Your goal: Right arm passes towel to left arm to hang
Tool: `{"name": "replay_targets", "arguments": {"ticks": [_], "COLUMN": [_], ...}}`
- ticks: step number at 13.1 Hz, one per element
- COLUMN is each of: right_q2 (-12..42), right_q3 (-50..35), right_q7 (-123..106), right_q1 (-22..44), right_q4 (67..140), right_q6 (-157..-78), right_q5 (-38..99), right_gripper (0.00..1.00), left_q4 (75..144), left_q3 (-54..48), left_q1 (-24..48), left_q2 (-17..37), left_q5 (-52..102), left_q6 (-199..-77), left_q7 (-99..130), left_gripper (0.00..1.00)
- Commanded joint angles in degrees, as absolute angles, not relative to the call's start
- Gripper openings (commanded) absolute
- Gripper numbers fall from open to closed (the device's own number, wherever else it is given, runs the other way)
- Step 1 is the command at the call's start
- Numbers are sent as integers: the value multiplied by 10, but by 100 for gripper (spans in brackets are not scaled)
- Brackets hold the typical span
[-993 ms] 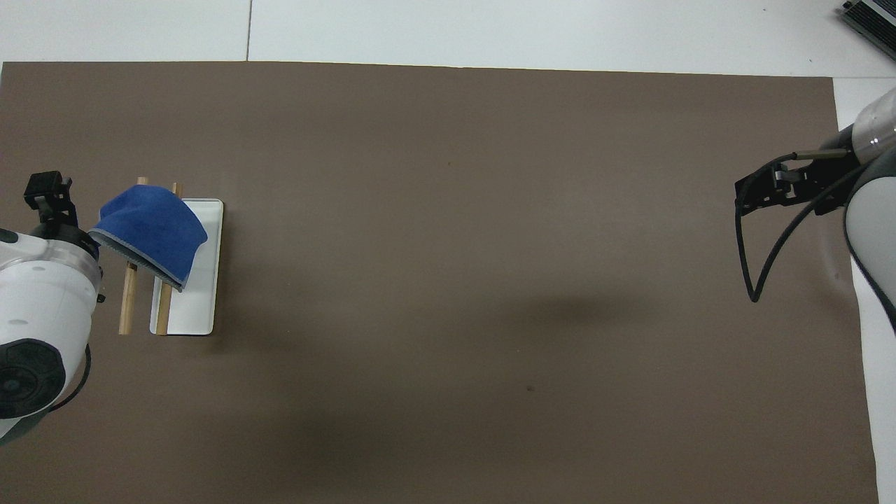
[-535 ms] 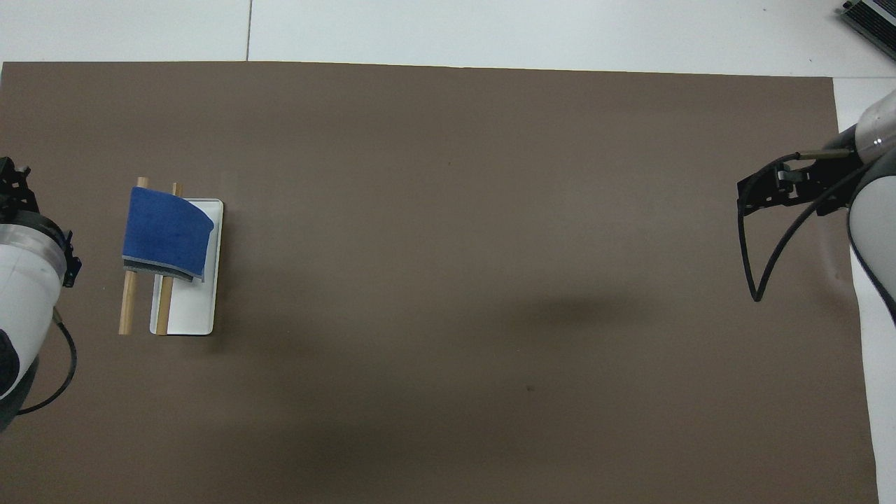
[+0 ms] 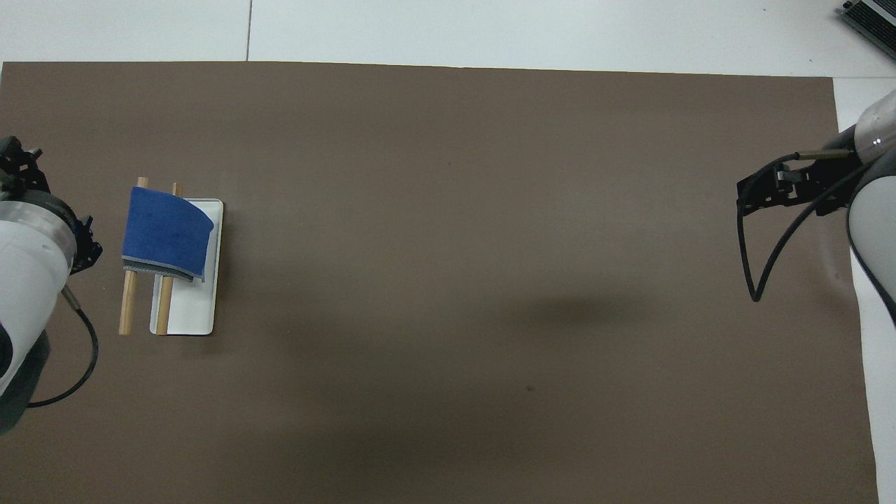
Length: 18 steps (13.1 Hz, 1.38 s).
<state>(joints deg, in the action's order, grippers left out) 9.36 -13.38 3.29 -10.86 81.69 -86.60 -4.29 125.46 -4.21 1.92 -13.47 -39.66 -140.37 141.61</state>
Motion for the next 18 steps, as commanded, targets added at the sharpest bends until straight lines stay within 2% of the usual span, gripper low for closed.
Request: {"name": "replay_targets", "arguments": {"ticks": [1, 4, 7, 13, 18], "right_q2": [76, 76, 76, 76, 76], "right_q3": [-136, -136, -135, -134, -133], "right_q7": [36, 35, 33, -15, -11], "right_q1": [-115, -116, -116, -122, -126], "right_q4": [839, 839, 839, 839, 839], "right_q6": [-880, -879, -874, -876, -879], "right_q5": [-31, -31, -31, -31, -31], "right_gripper": [100, 100, 100, 100, 100], "left_q4": [1216, 1177, 1147, 1086, 1029], "left_q3": [-39, -39, -39, -35, -35], "left_q1": [67, 98, 104, 61, 19], "left_q2": [-118, -100, -91, -89, -85], "left_q5": [-357, -282, -221, -57, 9], "left_q6": [-1353, -1324, -1283, -1215, -1068], "left_q7": [1393, 1323, 1150, 761, 383], "left_gripper": [100, 100, 100, 100, 100]}}
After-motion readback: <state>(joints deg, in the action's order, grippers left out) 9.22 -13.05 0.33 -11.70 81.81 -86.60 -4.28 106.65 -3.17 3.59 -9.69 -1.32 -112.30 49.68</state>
